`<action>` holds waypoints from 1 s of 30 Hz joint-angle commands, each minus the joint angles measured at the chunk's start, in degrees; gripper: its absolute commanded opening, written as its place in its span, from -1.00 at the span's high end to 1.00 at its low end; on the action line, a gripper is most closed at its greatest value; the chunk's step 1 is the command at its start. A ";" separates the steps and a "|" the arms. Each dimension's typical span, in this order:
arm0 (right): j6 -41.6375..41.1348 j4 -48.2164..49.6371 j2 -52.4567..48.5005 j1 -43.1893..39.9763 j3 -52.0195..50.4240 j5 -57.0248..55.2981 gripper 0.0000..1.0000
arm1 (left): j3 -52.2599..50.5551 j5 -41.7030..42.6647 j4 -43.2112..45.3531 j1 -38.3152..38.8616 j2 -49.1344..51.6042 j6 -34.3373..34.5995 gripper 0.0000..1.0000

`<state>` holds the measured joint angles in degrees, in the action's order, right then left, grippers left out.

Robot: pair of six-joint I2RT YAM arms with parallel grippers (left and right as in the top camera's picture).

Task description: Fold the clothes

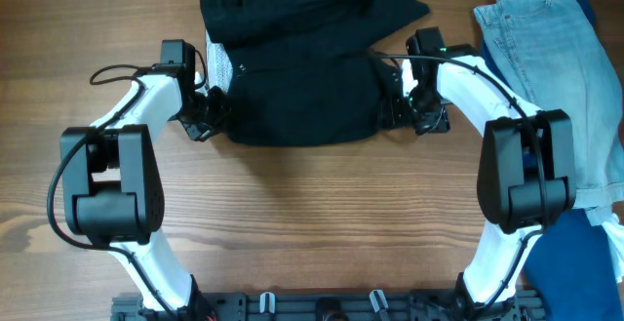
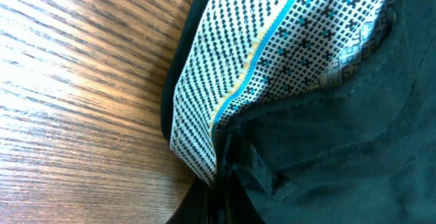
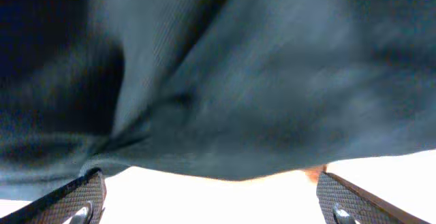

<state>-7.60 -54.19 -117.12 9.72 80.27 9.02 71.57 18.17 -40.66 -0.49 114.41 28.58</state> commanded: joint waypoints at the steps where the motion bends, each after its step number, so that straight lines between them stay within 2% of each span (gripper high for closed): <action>1: 2.89 1.51 -0.68 0.15 -0.13 2.62 -0.99 | -2.25 -6.75 0.90 0.00 3.34 -1.38 0.92; 7: -0.48 7.78 -0.70 -2.49 -0.13 -0.26 -0.99 | -2.25 -6.73 0.48 0.00 3.34 -2.71 0.92; 11: -0.52 6.23 -0.70 -8.50 -0.13 1.66 -0.99 | -2.25 -6.73 0.39 0.00 3.34 -2.86 0.92; 12: -0.55 5.92 -0.70 -9.68 -0.13 2.60 -0.87 | -2.25 -6.75 0.31 0.00 3.34 -2.89 0.92; 14: -2.29 5.95 -0.70 -12.94 -0.13 5.14 0.91 | -2.25 -6.73 0.15 0.00 3.34 -2.86 0.92; 18: -0.59 5.51 -0.70 -13.73 -0.13 7.30 0.91 | -2.25 -6.73 -0.20 0.00 3.34 -2.84 0.92; 19: 0.59 5.07 -0.70 -13.53 -0.13 8.31 0.75 | -2.25 -6.73 -0.42 0.00 3.34 -2.84 0.92; 21: 0.83 4.26 -0.70 -13.07 -0.13 8.48 -0.83 | -2.25 -6.73 -0.74 0.00 3.34 -2.84 0.92; 22: 1.27 3.93 -0.70 -12.83 -0.13 8.48 -1.00 | -2.25 -6.73 -0.76 0.00 3.34 -2.84 0.92; 27: 5.01 2.32 -0.70 -11.78 -0.13 11.19 -0.95 | -2.25 -6.73 -1.20 0.00 3.34 -2.86 0.92; 30: 5.68 2.14 -0.70 -11.26 -0.13 12.96 -0.10 | -2.25 -6.73 -1.18 0.00 3.34 -2.86 0.92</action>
<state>-4.27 -51.83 -117.12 -2.22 80.27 18.57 71.59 18.09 -40.97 -0.47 114.41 26.85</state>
